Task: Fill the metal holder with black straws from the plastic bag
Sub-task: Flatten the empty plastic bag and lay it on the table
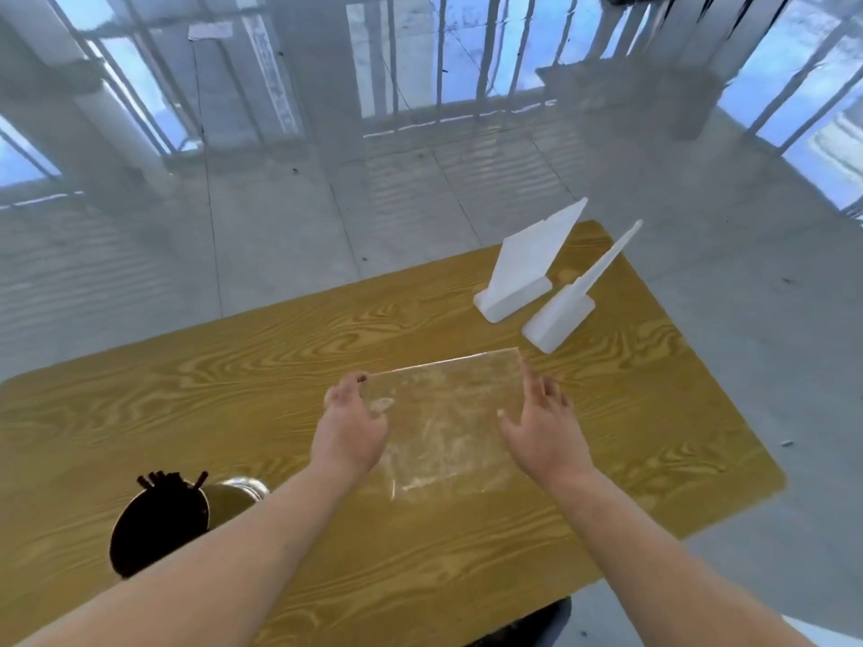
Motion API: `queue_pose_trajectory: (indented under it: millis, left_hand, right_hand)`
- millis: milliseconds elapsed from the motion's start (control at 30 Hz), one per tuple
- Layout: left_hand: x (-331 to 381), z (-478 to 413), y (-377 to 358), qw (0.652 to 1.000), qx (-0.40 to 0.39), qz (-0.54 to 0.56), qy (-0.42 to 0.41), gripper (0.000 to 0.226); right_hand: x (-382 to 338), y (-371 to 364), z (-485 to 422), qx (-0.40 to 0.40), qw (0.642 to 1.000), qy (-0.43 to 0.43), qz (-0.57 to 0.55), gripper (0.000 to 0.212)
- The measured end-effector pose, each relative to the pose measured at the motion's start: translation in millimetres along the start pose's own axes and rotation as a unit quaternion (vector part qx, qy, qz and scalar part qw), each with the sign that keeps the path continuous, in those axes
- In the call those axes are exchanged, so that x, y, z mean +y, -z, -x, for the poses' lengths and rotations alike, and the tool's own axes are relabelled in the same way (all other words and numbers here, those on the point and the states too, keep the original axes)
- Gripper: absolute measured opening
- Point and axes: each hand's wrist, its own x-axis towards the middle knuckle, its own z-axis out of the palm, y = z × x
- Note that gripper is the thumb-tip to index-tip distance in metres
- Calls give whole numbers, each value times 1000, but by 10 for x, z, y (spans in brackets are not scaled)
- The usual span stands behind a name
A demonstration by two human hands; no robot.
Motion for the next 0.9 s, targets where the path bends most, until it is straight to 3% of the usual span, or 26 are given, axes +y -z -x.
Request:
queue_pose_trajectory:
  millis: [133, 200, 433, 900]
  left_hand:
    - [-182, 51, -327, 960, -38, -261, -98, 85]
    - [-260, 40, -454, 944, -40, -300, -130, 88]
    - [-428, -211, -725, 909, -39, -356, -214, 76]
    - [-485, -534, -1162, 926, -2, -316, -209, 78]
  right_hand:
    - [6, -394, 20, -74, 984, 91, 138, 92]
    - [-1, -524, -23, -80, 974, 122, 176, 89]
    - [61, -735, -286, -55, 970, 124, 202, 84]
    - [526, -1099, -421, -42, 977, 91, 188, 81]
